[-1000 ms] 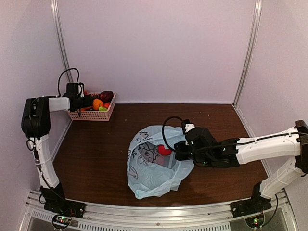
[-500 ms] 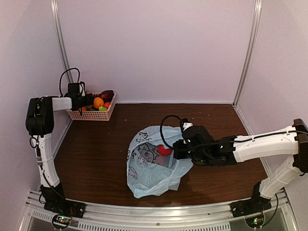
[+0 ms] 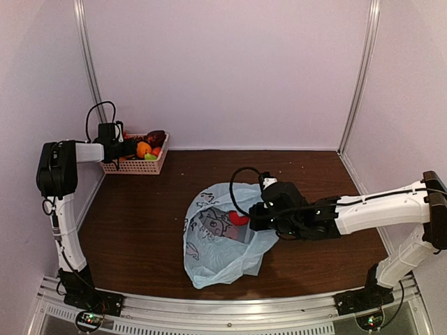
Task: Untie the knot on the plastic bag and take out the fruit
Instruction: Place the fake fruit in the bin.
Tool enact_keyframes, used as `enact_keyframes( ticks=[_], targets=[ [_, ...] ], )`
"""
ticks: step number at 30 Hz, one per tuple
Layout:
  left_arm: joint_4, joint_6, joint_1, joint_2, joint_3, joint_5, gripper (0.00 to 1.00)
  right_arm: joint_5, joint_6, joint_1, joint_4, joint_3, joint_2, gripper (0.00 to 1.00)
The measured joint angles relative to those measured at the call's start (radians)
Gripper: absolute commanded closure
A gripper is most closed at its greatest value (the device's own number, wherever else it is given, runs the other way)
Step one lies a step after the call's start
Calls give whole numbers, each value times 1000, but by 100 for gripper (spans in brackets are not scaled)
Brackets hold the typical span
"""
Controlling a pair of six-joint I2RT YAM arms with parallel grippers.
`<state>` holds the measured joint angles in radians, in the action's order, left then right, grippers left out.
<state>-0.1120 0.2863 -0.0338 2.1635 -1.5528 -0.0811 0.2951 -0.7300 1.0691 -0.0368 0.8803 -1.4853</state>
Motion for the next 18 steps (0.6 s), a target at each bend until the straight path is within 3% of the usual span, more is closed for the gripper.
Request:
enact_keyframes(
  ticks=[9,18],
  targets=[
    [39,13,0,-3,30,-8,4,0,-3,0,3,-2,2,100],
    [66,11,1,-74,59,-5,2,0,-3,0,11,-9,7,100]
  ],
)
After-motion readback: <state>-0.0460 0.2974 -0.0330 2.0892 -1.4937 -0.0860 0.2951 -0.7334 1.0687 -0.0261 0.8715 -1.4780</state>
